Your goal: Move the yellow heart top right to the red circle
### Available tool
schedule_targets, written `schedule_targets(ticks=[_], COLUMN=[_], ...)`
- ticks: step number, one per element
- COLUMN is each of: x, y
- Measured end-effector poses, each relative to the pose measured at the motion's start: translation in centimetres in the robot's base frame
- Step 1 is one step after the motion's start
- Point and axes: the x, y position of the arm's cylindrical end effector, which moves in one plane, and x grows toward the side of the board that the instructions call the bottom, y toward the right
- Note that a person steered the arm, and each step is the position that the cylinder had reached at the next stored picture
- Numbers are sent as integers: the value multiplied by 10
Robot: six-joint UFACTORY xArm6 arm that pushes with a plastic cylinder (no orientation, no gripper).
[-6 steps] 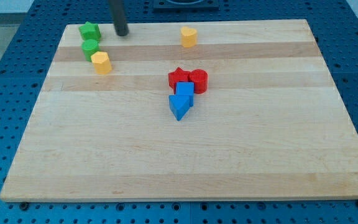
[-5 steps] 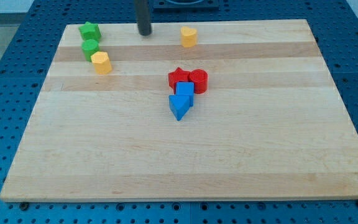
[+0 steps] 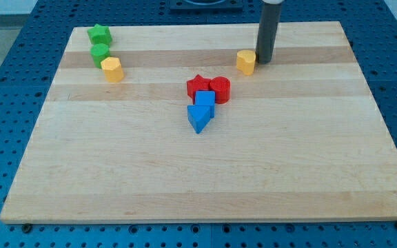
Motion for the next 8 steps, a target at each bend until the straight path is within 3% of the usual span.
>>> schedule_targets(ticks=[1, 4, 8], x=[1, 114, 132], y=[9, -10, -130])
